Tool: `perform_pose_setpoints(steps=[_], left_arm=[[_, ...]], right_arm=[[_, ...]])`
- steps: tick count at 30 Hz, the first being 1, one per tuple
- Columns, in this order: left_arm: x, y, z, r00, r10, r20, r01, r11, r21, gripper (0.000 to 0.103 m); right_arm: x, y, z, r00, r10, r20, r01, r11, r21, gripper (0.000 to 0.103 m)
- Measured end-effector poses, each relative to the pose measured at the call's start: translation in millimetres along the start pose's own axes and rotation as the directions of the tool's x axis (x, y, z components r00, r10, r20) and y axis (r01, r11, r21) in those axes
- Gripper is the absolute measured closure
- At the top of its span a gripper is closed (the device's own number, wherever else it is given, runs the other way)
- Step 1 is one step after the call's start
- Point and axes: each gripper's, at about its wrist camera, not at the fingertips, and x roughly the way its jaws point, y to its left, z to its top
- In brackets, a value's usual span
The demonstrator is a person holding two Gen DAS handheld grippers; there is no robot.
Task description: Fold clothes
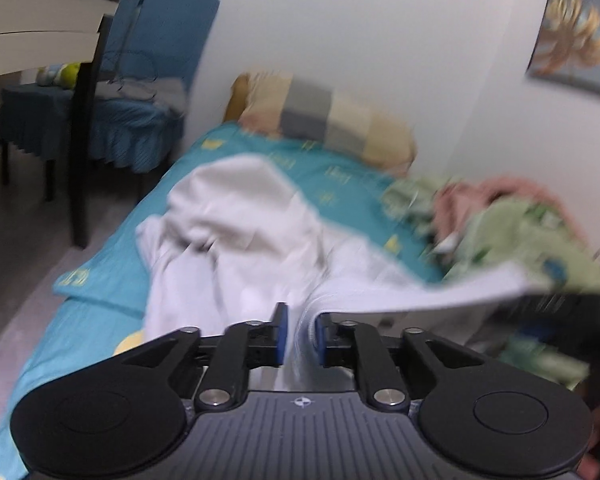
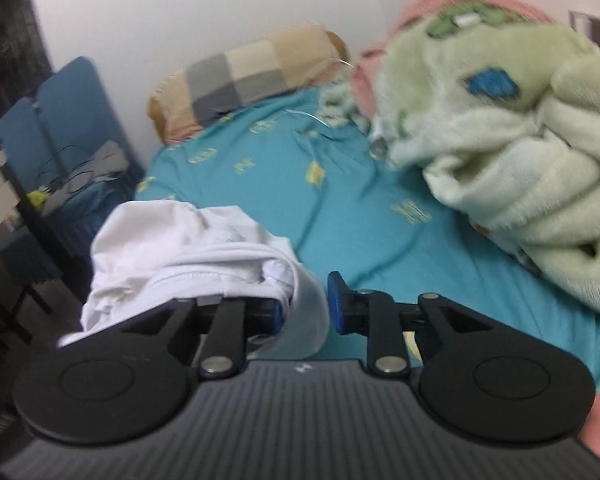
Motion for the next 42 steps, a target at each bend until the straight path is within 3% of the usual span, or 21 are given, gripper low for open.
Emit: perform_pose_setpoints(steps=[5,10,11,13,16,19,21,23,26,30,31,33,35,38,42], left_arm=[[3,4,-16,0.992,0.014,-0.127,-0.027,0.994,-0.101,0.055],[15,0,-44,0.97,0.015,-0.244,-0.076,0.967,-0.243,0.057],[17,3,-45,0.971,0.019,-0.238,-0.085,0.959,-0.27,0.059],[19,11,-44,0.979,0.035,-0.203,-0.099,0.943,-0.318,0.066],[19,24,-39,0.988,0.055,-0.142,-0.108,0.913,-0.392,0.096],[2,35,-25,0.997,0.072,-0.03,-0.078,0.901,-0.427,0.099],[-17,36,-10,0.995,0.063,0.075,-0.028,0.914,-0.405,0.099],[-41,35,7,0.981,0.041,0.19,0.029,0.934,-0.355,0.1],[-82,25,39,0.933,-0.023,0.359,0.105,0.972,-0.21,0.1],[-99,25,55,0.923,-0.027,0.383,0.083,0.988,-0.129,0.099],[-96,24,55,0.932,-0.01,0.362,0.058,0.991,-0.123,0.099],[-75,28,47,0.964,0.05,0.261,-0.013,0.99,-0.142,0.099],[-54,33,38,0.983,0.101,0.154,-0.076,0.985,-0.157,0.099],[-26,40,22,0.99,0.139,0.014,-0.135,0.977,-0.166,0.099],[-12,34,17,0.987,0.152,-0.045,-0.157,0.976,-0.149,0.099]], right_arm=[[-6,-1,6,0.996,0.087,-0.006,-0.086,0.996,0.008,0.078],[-10,-11,12,0.988,0.154,0.005,-0.154,0.987,0.05,0.076],[-10,-12,12,0.988,0.156,0.008,-0.156,0.987,0.046,0.076],[-6,-13,11,0.99,0.144,0.004,-0.144,0.989,0.041,0.076],[-1,-18,10,0.992,0.125,-0.015,-0.124,0.991,0.052,0.076],[0,-20,10,0.993,0.118,-0.026,-0.117,0.992,0.051,0.076],[1,-20,10,0.992,0.119,-0.033,-0.117,0.992,0.045,0.076],[1,-18,9,0.993,0.112,-0.042,-0.111,0.993,0.027,0.076],[3,-17,8,0.991,0.117,-0.07,-0.117,0.993,0.01,0.075],[2,-14,8,0.983,0.155,-0.094,-0.154,0.988,0.013,0.073],[1,-13,8,0.982,0.161,-0.095,-0.161,0.987,0.01,0.073],[-1,-9,7,0.982,0.161,-0.096,-0.162,0.987,-0.004,0.073],[3,-4,3,0.986,0.13,-0.106,-0.134,0.99,-0.031,0.072],[14,0,-4,0.983,0.1,-0.152,-0.109,0.993,-0.046,0.072],[25,4,-12,0.978,0.069,-0.196,-0.084,0.994,-0.069,0.072]])
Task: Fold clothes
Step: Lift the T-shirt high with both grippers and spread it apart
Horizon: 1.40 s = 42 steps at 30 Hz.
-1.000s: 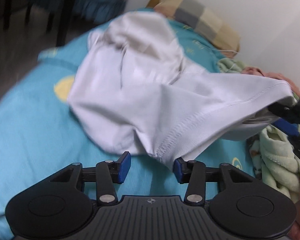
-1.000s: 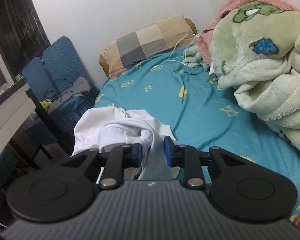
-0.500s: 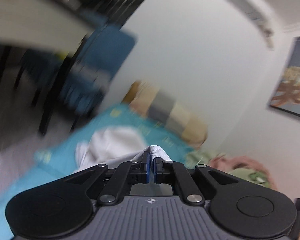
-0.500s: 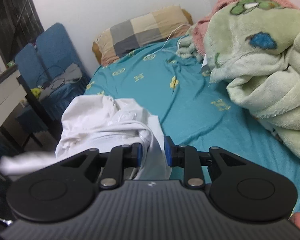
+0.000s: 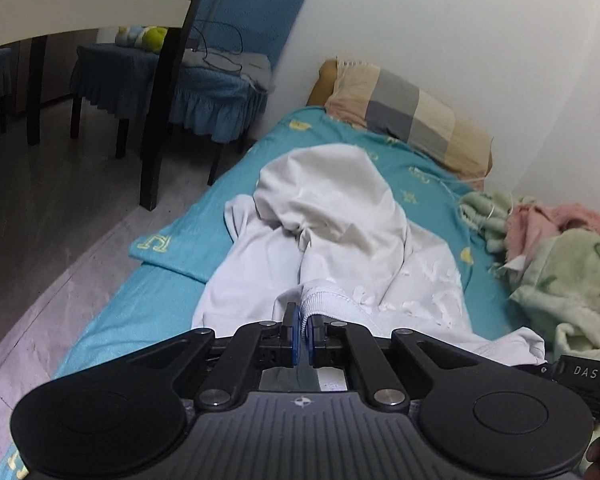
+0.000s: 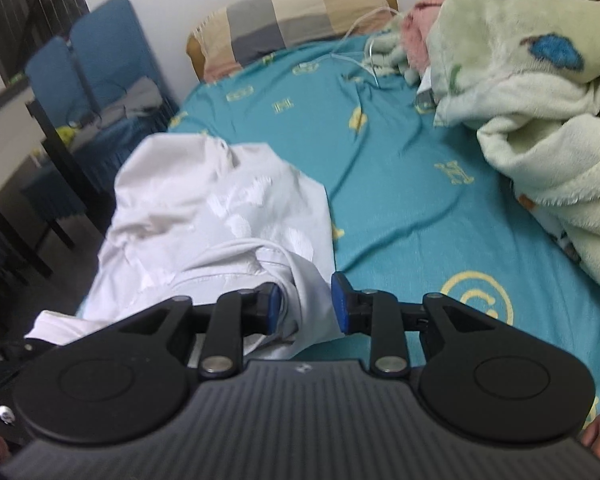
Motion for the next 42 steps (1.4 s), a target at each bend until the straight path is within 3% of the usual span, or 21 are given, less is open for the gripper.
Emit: perform_pose_setpoints(steps=[3,8,14,20,21,23,25,26,29,31,32,33,35,37,40,42], left_arm=[[2,0,-3,1.0,0.011,-0.021,-0.011,1.0,0.018,0.093],[23,9,-5,0.997,0.036,-0.063,-0.033,0.998,0.044,0.069],[42,2,-13,0.991,0.073,-0.109,-0.063,0.994,0.095,0.057],[63,8,-16,0.988,0.108,-0.112,-0.102,0.993,0.063,0.061],[63,11,-14,0.989,0.105,-0.103,-0.1,0.994,0.047,0.064],[62,16,-12,0.992,0.097,-0.084,-0.097,0.995,0.015,0.08],[61,21,-10,0.994,0.091,-0.064,-0.092,0.996,-0.018,0.091],[58,22,-8,0.995,0.089,-0.048,-0.091,0.995,-0.032,0.094],[42,20,-3,0.994,0.102,0.036,-0.101,0.994,-0.037,0.096],[28,16,2,0.991,0.085,0.1,-0.082,0.996,-0.034,0.097],[19,13,3,0.988,0.068,0.135,-0.065,0.998,-0.026,0.097],[9,8,5,0.984,0.052,0.173,-0.052,0.999,-0.009,0.097],[-15,-4,11,0.965,0.019,0.261,-0.031,0.999,0.039,0.098],[-44,-19,23,0.935,-0.018,0.354,-0.014,0.996,0.089,0.098],[-92,-38,59,0.894,-0.087,0.44,0.048,0.994,0.099,0.099],[-130,-51,87,0.856,-0.125,0.501,0.083,0.991,0.106,0.099]], right_arm=[[2,2,-1,1.0,-0.001,-0.01,0.0,1.0,-0.007,0.072],[2,0,-1,1.0,0.006,-0.013,-0.006,1.0,0.004,0.072],[2,-1,-1,1.0,0.013,-0.022,-0.013,1.0,0.019,0.072],[10,3,-5,0.997,0.027,-0.075,-0.028,1.0,-0.007,0.071],[13,4,-7,0.995,0.025,-0.092,-0.027,0.999,-0.02,0.071],[21,9,-11,0.992,0.012,-0.123,-0.019,0.998,-0.052,0.07],[30,14,-15,0.988,-0.004,-0.152,-0.009,0.996,-0.087,0.062],[35,16,-17,0.986,-0.018,-0.168,0.0,0.994,-0.108,0.056],[46,17,-25,0.98,-0.093,-0.174,0.068,0.987,-0.142,0.056],[40,11,-23,0.983,-0.15,-0.102,0.138,0.984,-0.115,0.058],[31,9,-20,0.986,-0.163,-0.04,0.159,0.983,-0.091,0.065],[19,6,-15,0.986,-0.163,0.029,0.165,0.984,-0.063,0.073],[-7,7,-8,0.973,-0.161,0.167,0.168,0.985,-0.029,0.077],[-34,13,0,0.947,-0.163,0.277,0.176,0.984,-0.022,0.088],[-83,23,19,0.893,-0.137,0.429,0.153,0.988,-0.002,0.09],[-123,28,39,0.851,-0.108,0.514,0.122,0.993,0.007,0.091]])
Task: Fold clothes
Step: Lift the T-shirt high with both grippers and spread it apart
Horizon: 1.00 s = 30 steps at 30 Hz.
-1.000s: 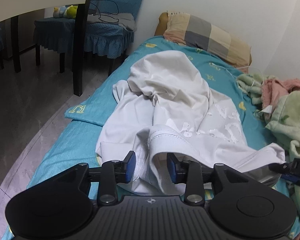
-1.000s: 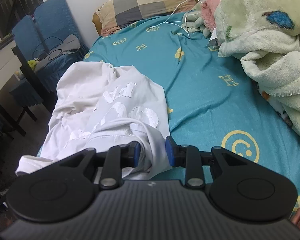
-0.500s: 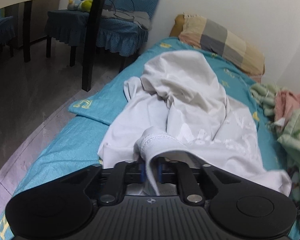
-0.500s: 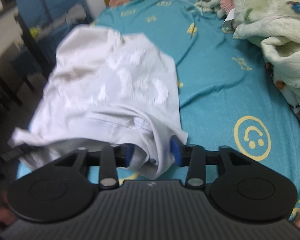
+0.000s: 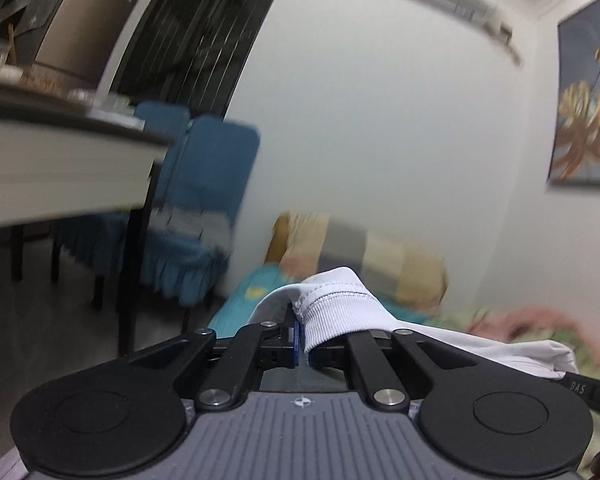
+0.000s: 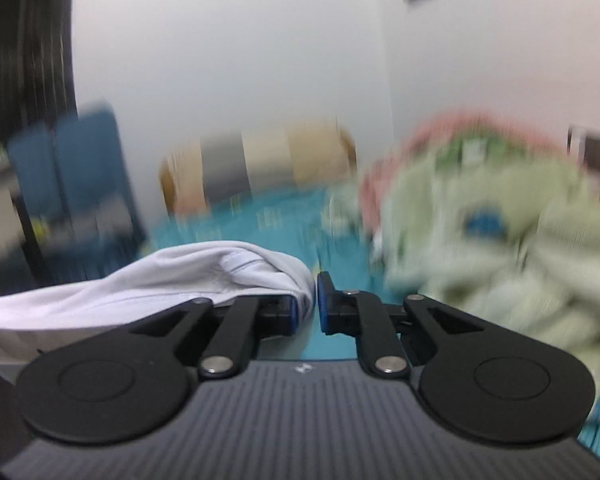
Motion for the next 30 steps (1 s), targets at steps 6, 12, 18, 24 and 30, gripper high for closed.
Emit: perform_pose_setpoints(steps=[6,12,18,24,30], left_arm=[[-71,-44,135,0.973,-0.095,0.21,0.086,0.995,0.054,0.099],[-158,-78,240,0.931,-0.153,0.331,0.116,0.985,0.129,0.099],[-206,-97,287,0.923,-0.187,0.337,0.137,0.977,0.166,0.099],[-152,-93,282,0.958,-0.172,0.227,0.14,0.978,0.154,0.099],[8,-69,216,0.994,-0.094,0.057,0.084,0.983,0.163,0.098]], right_arm=[[-91,5,124,0.965,0.102,0.242,-0.111,0.994,0.024,0.091],[-213,1,221,0.876,0.204,0.437,-0.223,0.975,-0.009,0.091],[-298,-11,278,0.81,0.279,0.516,-0.311,0.95,-0.025,0.09],[-256,-11,292,0.849,0.27,0.453,-0.279,0.959,-0.049,0.09],[-100,-2,241,0.945,0.22,0.241,-0.226,0.974,0.0,0.09]])
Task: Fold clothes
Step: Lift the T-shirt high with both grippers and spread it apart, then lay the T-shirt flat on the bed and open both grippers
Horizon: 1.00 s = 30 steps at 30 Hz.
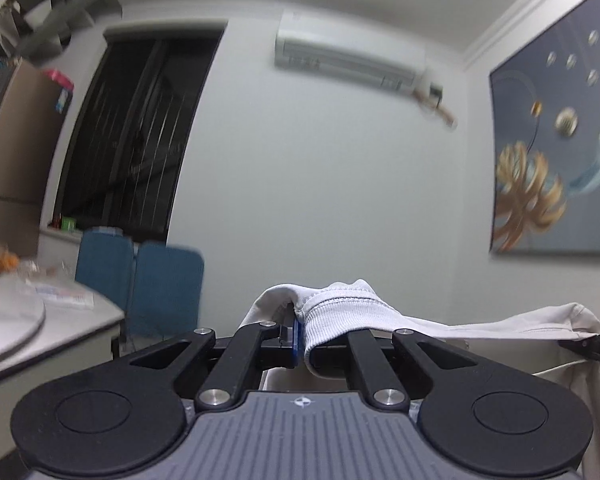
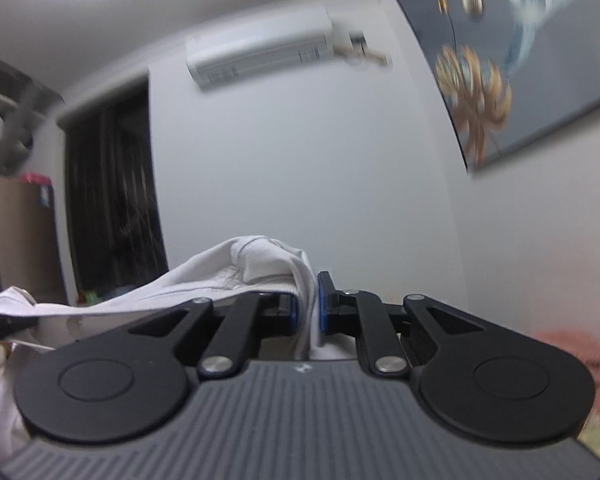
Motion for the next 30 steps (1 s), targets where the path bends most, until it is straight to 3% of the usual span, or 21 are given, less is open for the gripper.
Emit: perform_pose_setpoints(steps=[6,10,13,17,19,22,25,26,27,28,30], left_arm=[[184,41,-116,0.983,0.041,-0.177,-0.052,0.997,-0.061,0.094],[305,57,-212,0.963,0.074,-0.258,-0.082,0.996,-0.019,0.095],[388,71,-291,0.933,0.093,-0.347,-0.097,0.995,0.005,0.095],[465,90,-382,0.886,0.11,-0.451,-0.103,0.994,0.041,0.095],[488,97,-414,0.858,0.113,-0.501,-0.103,0.994,0.047,0.094],[505,107,-444,0.816,0.113,-0.567,-0.115,0.993,0.033,0.077],[503,110,-447,0.784,0.115,-0.61,-0.114,0.993,0.041,0.05],[501,110,-445,0.775,0.114,-0.621,-0.106,0.993,0.051,0.035],[494,109,-441,0.771,0.112,-0.627,-0.094,0.994,0.062,0.029],[486,108,-437,0.769,0.11,-0.629,-0.083,0.994,0.072,0.022],[456,102,-419,0.776,0.098,-0.623,-0.058,0.995,0.085,0.019]], right_arm=[[159,-28,-122,0.979,-0.1,-0.18,0.099,0.995,-0.012,0.09],[267,-49,-214,0.959,-0.15,-0.24,0.144,0.989,-0.042,0.09],[342,-64,-288,0.942,-0.171,-0.288,0.157,0.985,-0.072,0.09],[426,-90,-383,0.886,-0.195,-0.422,0.177,0.981,-0.082,0.09],[452,-102,-415,0.852,-0.191,-0.487,0.176,0.981,-0.076,0.09],[474,-119,-447,0.796,-0.146,-0.587,0.157,0.987,-0.032,0.084],[477,-118,-464,0.729,-0.076,-0.68,0.106,0.994,0.002,0.055],[473,-115,-462,0.719,-0.057,-0.692,0.08,0.997,0.001,0.036],[468,-111,-457,0.718,-0.044,-0.695,0.058,0.998,-0.003,0.025],[463,-107,-452,0.715,-0.031,-0.698,0.033,0.999,-0.01,0.022],[447,-98,-436,0.714,-0.021,-0.7,-0.004,0.999,-0.034,0.021]])
